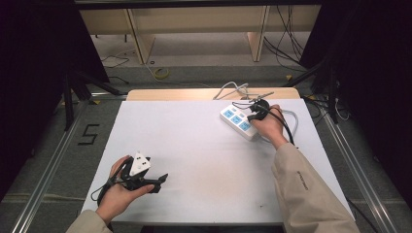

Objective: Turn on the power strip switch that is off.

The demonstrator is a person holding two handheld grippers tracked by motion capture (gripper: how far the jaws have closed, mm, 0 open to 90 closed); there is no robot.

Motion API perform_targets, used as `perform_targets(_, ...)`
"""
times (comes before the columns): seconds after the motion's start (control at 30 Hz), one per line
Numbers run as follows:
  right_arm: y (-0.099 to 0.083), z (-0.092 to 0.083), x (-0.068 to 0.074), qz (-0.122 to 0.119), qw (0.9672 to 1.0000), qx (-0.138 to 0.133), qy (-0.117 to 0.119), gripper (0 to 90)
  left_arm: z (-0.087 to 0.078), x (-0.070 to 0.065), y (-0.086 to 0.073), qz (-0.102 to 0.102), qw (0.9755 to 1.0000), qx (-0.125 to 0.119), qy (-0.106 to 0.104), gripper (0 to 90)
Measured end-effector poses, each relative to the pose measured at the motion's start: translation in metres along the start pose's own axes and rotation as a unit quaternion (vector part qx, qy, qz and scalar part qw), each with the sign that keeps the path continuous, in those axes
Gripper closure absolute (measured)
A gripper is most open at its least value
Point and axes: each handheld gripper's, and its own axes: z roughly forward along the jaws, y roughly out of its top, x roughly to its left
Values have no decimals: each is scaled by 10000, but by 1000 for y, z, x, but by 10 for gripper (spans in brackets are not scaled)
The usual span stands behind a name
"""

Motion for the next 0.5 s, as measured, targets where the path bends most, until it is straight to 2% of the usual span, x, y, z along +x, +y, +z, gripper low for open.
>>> perform_targets(0.5, 3, 1, 2, -13, 9999, 133, -50, 900, -1, 0, 0, 17, 10000, 12, -8, 164)
